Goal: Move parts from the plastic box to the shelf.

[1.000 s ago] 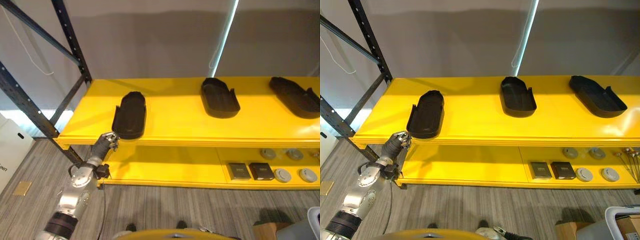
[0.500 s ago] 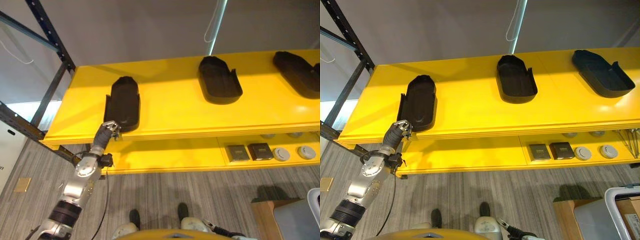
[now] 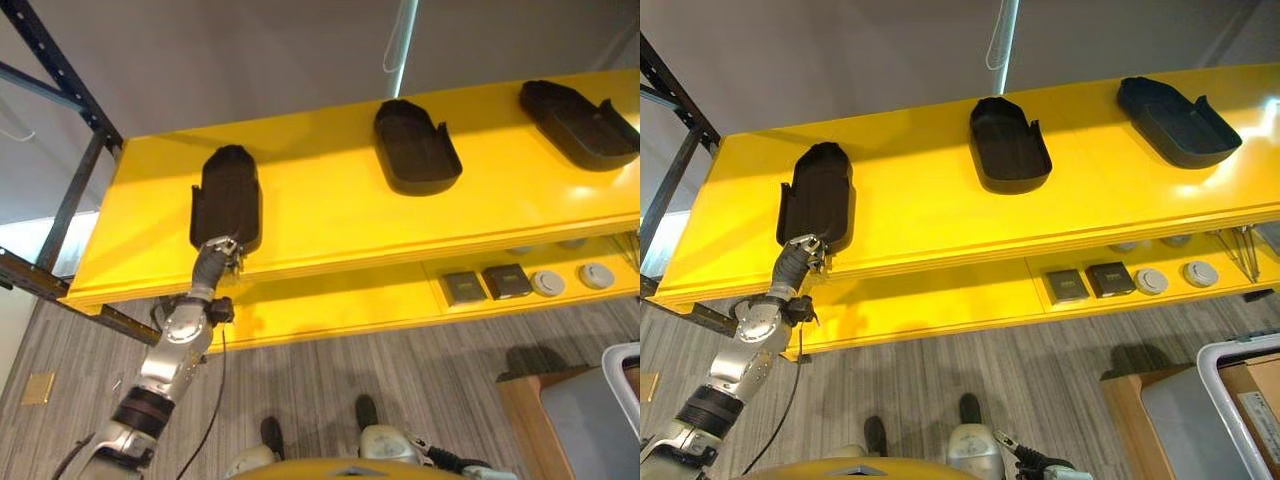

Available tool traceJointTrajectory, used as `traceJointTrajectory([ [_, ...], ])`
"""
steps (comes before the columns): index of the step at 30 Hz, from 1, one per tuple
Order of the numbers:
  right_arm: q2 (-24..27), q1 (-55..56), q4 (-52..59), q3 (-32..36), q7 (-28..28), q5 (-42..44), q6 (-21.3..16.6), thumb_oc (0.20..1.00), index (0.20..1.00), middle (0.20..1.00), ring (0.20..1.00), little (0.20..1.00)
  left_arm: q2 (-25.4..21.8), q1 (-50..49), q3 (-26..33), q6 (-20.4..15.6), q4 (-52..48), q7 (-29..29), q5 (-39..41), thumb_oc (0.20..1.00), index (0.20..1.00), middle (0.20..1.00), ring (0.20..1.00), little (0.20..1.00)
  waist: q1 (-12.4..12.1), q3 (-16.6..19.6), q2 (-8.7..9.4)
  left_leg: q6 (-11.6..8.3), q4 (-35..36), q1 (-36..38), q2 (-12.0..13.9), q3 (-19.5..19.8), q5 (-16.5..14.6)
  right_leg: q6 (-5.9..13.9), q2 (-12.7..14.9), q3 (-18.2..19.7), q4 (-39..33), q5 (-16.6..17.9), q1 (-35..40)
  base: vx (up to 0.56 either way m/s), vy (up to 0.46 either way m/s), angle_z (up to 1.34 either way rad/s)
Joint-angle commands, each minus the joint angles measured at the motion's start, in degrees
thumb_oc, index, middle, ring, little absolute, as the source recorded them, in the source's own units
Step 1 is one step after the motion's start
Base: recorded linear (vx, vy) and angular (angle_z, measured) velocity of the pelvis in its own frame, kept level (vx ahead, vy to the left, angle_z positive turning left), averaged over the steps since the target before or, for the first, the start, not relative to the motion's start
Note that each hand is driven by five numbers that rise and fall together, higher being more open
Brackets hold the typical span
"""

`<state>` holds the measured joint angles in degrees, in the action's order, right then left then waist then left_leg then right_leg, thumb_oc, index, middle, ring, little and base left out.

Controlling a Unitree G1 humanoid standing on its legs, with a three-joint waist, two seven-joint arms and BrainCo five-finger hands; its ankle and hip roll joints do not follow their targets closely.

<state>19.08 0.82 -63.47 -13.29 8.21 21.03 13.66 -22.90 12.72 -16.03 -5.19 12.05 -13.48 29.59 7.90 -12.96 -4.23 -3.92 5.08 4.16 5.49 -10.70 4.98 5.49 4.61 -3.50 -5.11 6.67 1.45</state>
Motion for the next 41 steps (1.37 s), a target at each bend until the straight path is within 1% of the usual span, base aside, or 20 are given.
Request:
traceJointTrajectory([
  [1,-1.2,0.0,-0.3,-4.2,0.6,-0.3,0.9,1.000,1.000,1.000,1.000,1.000,-0.5,7.8,-0.1,-3.7,3.6,-2.9,0.7,0.200,0.200,0.200,0.200,0.200,1.2,-3.1,2.34,2.11,-0.1,-0.1,-1.6,-2.2,-5.7,-1.12,-1.5,1.2,0.5,-5.2,1.4,-0.05,0.004,-0.13],
  [3,-1.0,-0.7,0.1,-4.7,0.8,-0.3,0.4,1.000,1.000,1.000,1.000,1.000,-0.9,11.3,0.6,-4.8,6.5,-3.6,2.0,0.200,0.200,0.200,0.200,0.200,2.0,-4.4,2.45,2.01,-0.1,-0.8,-1.4,-2.6,-5.3,-1.23,-1.7,2.0,0.8,-4.9,0.3,-0.08,-0.004,-0.14],
  [13,-0.6,-1.2,1.1,-5.4,0.9,-0.7,0.4,1.000,1.000,1.000,1.000,1.000,-1.7,14.7,1.4,-3.9,10.3,-4.8,2.0,0.200,0.200,0.200,0.200,0.200,3.0,-5.8,2.31,1.64,-0.1,-1.1,-1.0,-3.0,-4.6,-1.48,-2.0,2.3,1.1,-4.8,-0.4,-0.01,-0.001,-0.05],
  [19,-1.1,-0.9,0.6,-4.4,0.8,-0.3,0.1,1.000,1.000,1.000,1.000,1.000,-1.7,13.0,1.8,-5.4,9.2,-1.8,4.2,0.200,0.200,0.200,0.200,0.200,2.5,-5.1,2.12,1.39,-0.1,-0.2,-1.0,-2.8,-4.9,-1.46,-1.9,1.8,0.9,-5.2,0.8,-0.02,-0.002,0.00],
  [20,-1.3,-0.7,0.3,-4.1,0.7,-0.4,0.0,1.000,1.000,1.000,1.000,1.000,-1.3,11.8,1.7,-5.6,8.2,-1.1,3.9,0.479,0.479,0.479,0.479,0.479,2.3,-4.7,2.10,1.39,-0.1,0.1,-1.0,-2.7,-5.0,-1.43,-1.9,1.6,0.8,-5.2,1.2,0.00,0.000,0.00],
  [21,-1.4,-0.5,0.2,-3.9,0.7,-0.4,-0.1,1.000,1.000,1.000,1.000,1.000,-1.1,11.1,1.7,-5.7,7.6,-0.7,3.3,0.567,0.567,0.567,0.567,0.567,2.1,-4.4,2.09,1.38,-0.1,0.2,-1.1,-2.7,-5.1,-1.41,-1.8,1.4,0.7,-5.2,1.4,0.00,0.000,0.00],
  [22,-1.6,-0.4,0.0,-3.5,0.5,-0.3,-0.1,1.000,1.000,1.000,1.000,1.000,-0.7,9.4,1.6,-6.0,6.3,-0.6,1.7,1.000,1.000,1.000,1.000,1.000,1.7,-3.8,2.06,1.40,-0.1,0.5,-1.1,-2.5,-5.2,-1.37,-1.7,1.0,0.6,-5.3,1.9,0.00,0.000,0.00],
  [23,-1.9,-0.2,-0.2,-3.1,0.3,-0.4,0.0,1.000,1.000,1.000,1.000,1.000,-0.3,7.3,1.3,-6.3,4.1,-1.7,0.7,1.000,1.000,1.000,1.000,1.000,1.2,-3.1,2.02,1.44,-0.1,0.9,-1.2,-2.4,-5.3,-1.37,-1.6,0.6,0.5,-5.4,2.4,0.00,0.000,0.00],
  [24,-2.0,0.0,-0.7,-2.3,0.4,-0.5,0.1,1.000,1.000,1.000,1.000,1.000,0.3,3.7,1.7,-7.6,2.1,-2.1,1.8,1.000,1.000,1.000,1.000,1.000,0.2,-2.1,1.94,1.43,-0.1,1.4,-1.3,-2.2,-5.6,-1.37,-1.4,-0.4,0.2,-5.6,3.4,-0.04,0.004,0.03],
  [26,-2.2,-0.1,-1.4,-1.6,0.6,-1.2,0.4,1.000,1.000,1.000,1.000,1.000,0.7,-0.2,2.5,-9.9,0.4,-4.6,-0.8,1.000,1.000,1.000,1.000,1.000,-0.9,-1.0,1.98,1.51,-0.1,2.1,-1.4,-2.0,-5.9,-1.45,-1.1,-1.3,0.1,-5.9,4.4,-0.07,0.010,0.11],
  [28,-2.4,-0.5,-2.2,-1.4,0.6,-1.7,0.6,1.000,1.000,1.000,1.000,1.000,0.8,-3.4,3.3,-11.2,-0.6,-4.9,-1.0,1.000,1.000,1.000,1.000,1.000,-2.3,-0.1,2.22,1.59,-0.1,2.8,-1.6,-1.6,-6.2,-1.54,-0.8,-2.5,0.1,-6.1,5.4,-0.10,0.006,0.19],
  [30,-2.4,-0.9,-2.8,-1.1,0.7,-2.1,0.6,1.000,1.000,1.000,1.000,1.000,0.5,-6.0,3.6,-11.1,-0.5,-6.4,-1.3,1.000,1.000,1.000,1.000,1.000,-3.3,0.4,2.44,1.73,-0.1,3.3,-1.7,-1.2,-6.4,-1.62,-0.7,-3.1,0.1,-6.2,6.2,-0.09,-0.003,0.12],
  [31,-2.4,-1.2,-3.3,-0.9,0.7,-1.7,0.7,1.000,1.000,1.000,1.000,1.000,0.3,-7.4,3.6,-10.6,0.6,-6.8,-1.8,1.000,1.000,1.000,1.000,1.000,-3.9,0.8,2.63,1.82,-0.1,3.6,-1.9,-0.8,-6.5,-1.57,-0.6,-3.6,0.1,-6.3,6.7,-0.09,-0.011,0.20],
  [32,-2.2,-1.7,-3.6,-0.7,0.6,-1.2,1.0,1.000,1.000,1.000,1.000,1.000,-0.1,-9.2,3.8,-8.7,2.7,-8.4,-5.4,1.000,1.000,1.000,1.000,1.000,-4.6,1.1,2.85,1.85,-0.1,4.2,-2.1,-0.4,-6.6,-1.45,-0.5,-4.0,0.1,-6.4,7.6,-0.05,-0.012,0.26],
  [33,-2.2,-1.7,-3.6,-0.7,0.6,-1.2,1.0,1.000,1.000,1.000,1.000,1.000,-0.1,-9.2,3.8,-8.7,2.7,-8.4,-5.4,1.000,1.000,1.000,1.000,1.000,-4.6,1.2,2.86,1.84,-0.1,4.0,-2.1,-0.4,-6.5,-1.48,-0.6,-4.0,0.1,-6.3,7.4,-0.06,-0.004,0.26],
  [34,-2.3,-2.5,-4.2,-1.0,0.4,-0.5,1.3,1.000,1.000,1.000,1.000,1.000,-0.4,-10.4,3.3,-11.3,8.2,-9.1,-6.0,1.000,1.000,1.000,1.000,1.000,-5.3,1.7,3.22,2.01,-0.1,4.4,-2.3,0.1,-6.7,-1.56,-0.7,-4.4,0.2,-6.4,7.9,-0.06,0.002,0.16],
  [36,-2.6,-3.8,-5.9,-1.1,0.1,-0.1,1.3,1.000,1.000,1.000,1.000,1.000,0.9,-13.2,2.9,-11.2,19.9,-9.0,-6.5,1.000,1.000,1.000,1.000,1.000,-6.6,2.9,3.73,2.38,-0.1,5.0,-2.7,1.1,-7.1,-1.60,-0.7,-5.1,0.4,-6.9,8.8,-0.06,0.011,0.20],
  [37,-2.7,-4.0,-6.2,-1.2,0.1,0.1,1.3,1.000,1.000,1.000,1.000,1.000,1.3,-13.7,3.0,-11.8,22.4,-8.4,-6.7,1.000,1.000,1.000,1.000,1.000,-6.8,2.9,3.81,2.41,-0.1,5.1,-2.8,1.3,-7.2,-1.55,-0.7,-5.1,0.4,-6.9,8.9,-0.02,0.011,0.23],
  [39,-2.9,-4.4,-6.8,-1.2,0.1,0.1,1.4,1.000,1.000,1.000,1.000,1.000,2.4,-14.5,3.3,-10.6,27.3,-7.5,-5.4,1.000,1.000,1.000,1.000,1.000,-7.3,3.2,4.00,2.56,-0.1,5.3,-3.0,1.6,-7.3,-1.46,-0.6,-5.3,0.5,-6.9,9.2,-0.01,0.012,0.10],
  [41,-3.4,-5.2,-8.0,-1.4,0.3,-0.1,1.2,1.000,1.000,1.000,1.000,1.000,5.0,-15.3,5.1,-10.0,38.3,-5.6,-6.7,1.000,1.000,1.000,1.000,1.000,-7.7,3.4,4.23,2.83,-0.1,5.7,-3.2,1.9,-7.6,-1.22,-0.4,-5.8,0.6,-7.0,9.4,-0.01,0.019,0.03],
])
